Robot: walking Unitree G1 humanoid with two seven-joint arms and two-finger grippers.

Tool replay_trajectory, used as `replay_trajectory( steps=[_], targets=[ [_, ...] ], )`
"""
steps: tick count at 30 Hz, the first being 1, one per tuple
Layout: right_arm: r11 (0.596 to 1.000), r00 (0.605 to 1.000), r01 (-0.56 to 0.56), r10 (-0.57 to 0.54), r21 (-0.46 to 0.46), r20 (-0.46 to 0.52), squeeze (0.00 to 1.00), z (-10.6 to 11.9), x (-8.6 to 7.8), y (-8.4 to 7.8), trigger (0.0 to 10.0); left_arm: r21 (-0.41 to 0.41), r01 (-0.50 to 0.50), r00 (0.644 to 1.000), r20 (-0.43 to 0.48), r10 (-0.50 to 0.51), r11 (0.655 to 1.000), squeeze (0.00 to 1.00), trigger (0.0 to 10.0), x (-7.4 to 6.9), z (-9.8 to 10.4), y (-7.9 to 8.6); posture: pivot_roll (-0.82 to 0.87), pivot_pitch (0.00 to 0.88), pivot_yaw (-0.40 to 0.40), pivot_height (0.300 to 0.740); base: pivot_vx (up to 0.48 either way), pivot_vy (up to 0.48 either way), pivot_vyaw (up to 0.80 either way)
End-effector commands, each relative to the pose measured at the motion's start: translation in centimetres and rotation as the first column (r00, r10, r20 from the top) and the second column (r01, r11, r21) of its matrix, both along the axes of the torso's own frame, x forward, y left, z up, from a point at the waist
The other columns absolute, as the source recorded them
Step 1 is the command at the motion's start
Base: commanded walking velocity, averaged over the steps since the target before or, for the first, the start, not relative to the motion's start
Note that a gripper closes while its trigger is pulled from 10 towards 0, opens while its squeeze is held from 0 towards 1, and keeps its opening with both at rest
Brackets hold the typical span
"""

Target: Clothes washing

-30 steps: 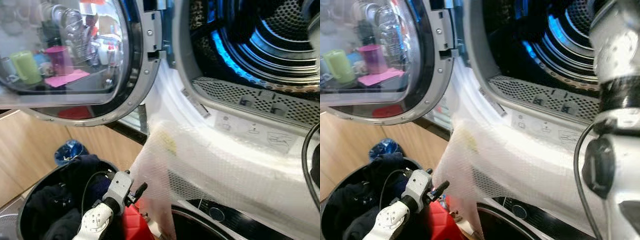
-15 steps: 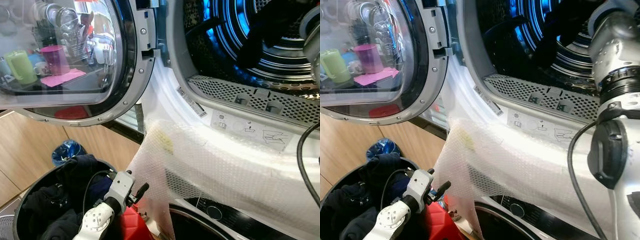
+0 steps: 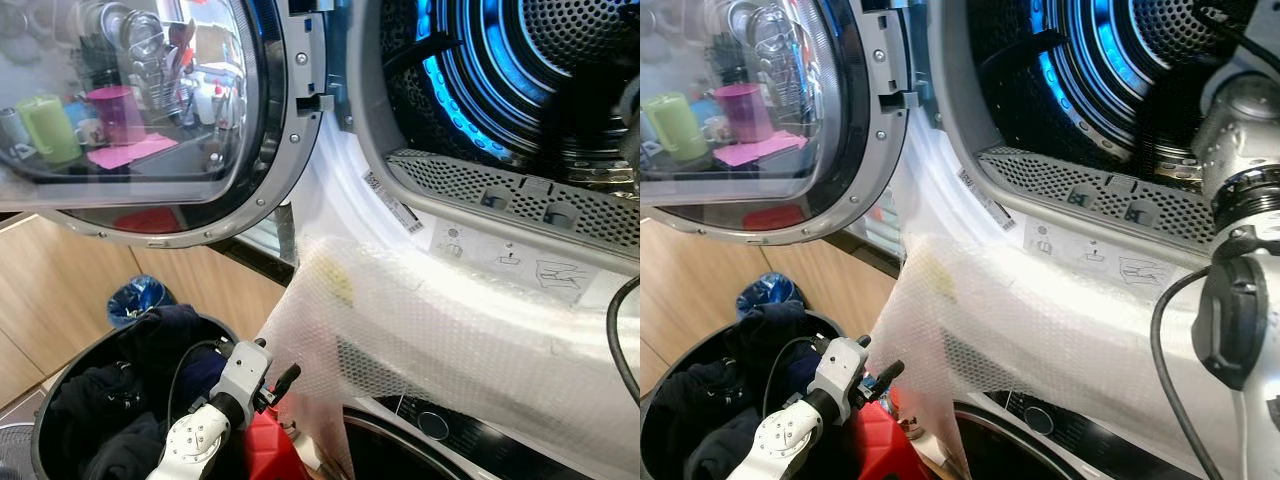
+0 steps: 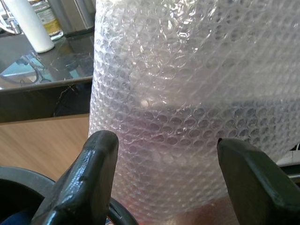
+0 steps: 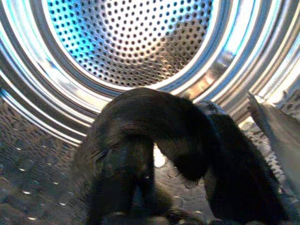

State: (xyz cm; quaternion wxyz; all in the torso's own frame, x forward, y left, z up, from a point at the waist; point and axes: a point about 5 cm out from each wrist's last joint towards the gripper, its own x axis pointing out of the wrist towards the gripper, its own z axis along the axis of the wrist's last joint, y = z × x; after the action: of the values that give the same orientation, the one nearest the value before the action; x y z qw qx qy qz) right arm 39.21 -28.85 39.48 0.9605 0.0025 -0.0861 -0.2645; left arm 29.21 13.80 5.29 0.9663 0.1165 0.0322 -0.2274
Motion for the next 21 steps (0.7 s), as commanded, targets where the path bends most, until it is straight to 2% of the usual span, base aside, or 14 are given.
replay_trajectory(
  steps=[1,6,10,12,20,21],
  targets=[
    [1.000,1.000,-0.006,0.006,-0.003,0.012,1.00,0.2,0.0,0.1,10.0,0.014,0.005,0.997,-0.080,-0.004,1.000,0.00,10.0,-0.9,-1.5,0.4,0.01,0.000,0.054,0.740,0.000,0.000,0.00],
    [0.999,0.999,-0.043,0.043,-0.007,-0.004,1.00,-0.2,0.2,0.4,10.0,0.009,0.018,0.997,-0.077,-0.017,1.000,0.00,10.0,-0.8,-1.3,0.1,0.01,0.000,0.056,0.740,0.000,0.000,0.00],
    [0.999,0.999,-0.018,0.017,0.042,0.028,1.00,-0.3,-0.1,-0.5,10.0,0.003,0.042,0.995,-0.087,-0.041,0.999,0.00,10.0,-1.0,-1.4,-0.1,0.02,0.000,0.060,0.740,0.000,0.000,0.00],
    [1.000,1.000,0.006,-0.006,0.021,0.001,1.00,-0.6,-0.3,-1.0,10.0,0.002,0.037,0.996,-0.086,-0.037,0.999,0.00,10.0,-1.0,-1.4,0.0,0.02,0.000,0.067,0.740,0.000,0.000,0.00],
    [0.999,0.999,0.035,-0.035,0.025,0.011,1.00,-0.6,-0.7,-2.0,10.0,-0.001,0.043,0.995,-0.092,-0.043,0.999,0.00,10.0,-1.0,-1.3,0.1,0.03,0.000,0.066,0.740,0.000,0.000,0.00],
    [1.000,1.000,0.021,-0.022,0.022,0.015,0.19,-0.6,-0.7,-1.9,10.0,-0.002,0.042,0.995,-0.093,-0.042,0.999,0.00,10.0,-1.0,-1.3,0.1,0.03,0.000,0.069,0.740,0.000,0.000,0.00]
  ],
)
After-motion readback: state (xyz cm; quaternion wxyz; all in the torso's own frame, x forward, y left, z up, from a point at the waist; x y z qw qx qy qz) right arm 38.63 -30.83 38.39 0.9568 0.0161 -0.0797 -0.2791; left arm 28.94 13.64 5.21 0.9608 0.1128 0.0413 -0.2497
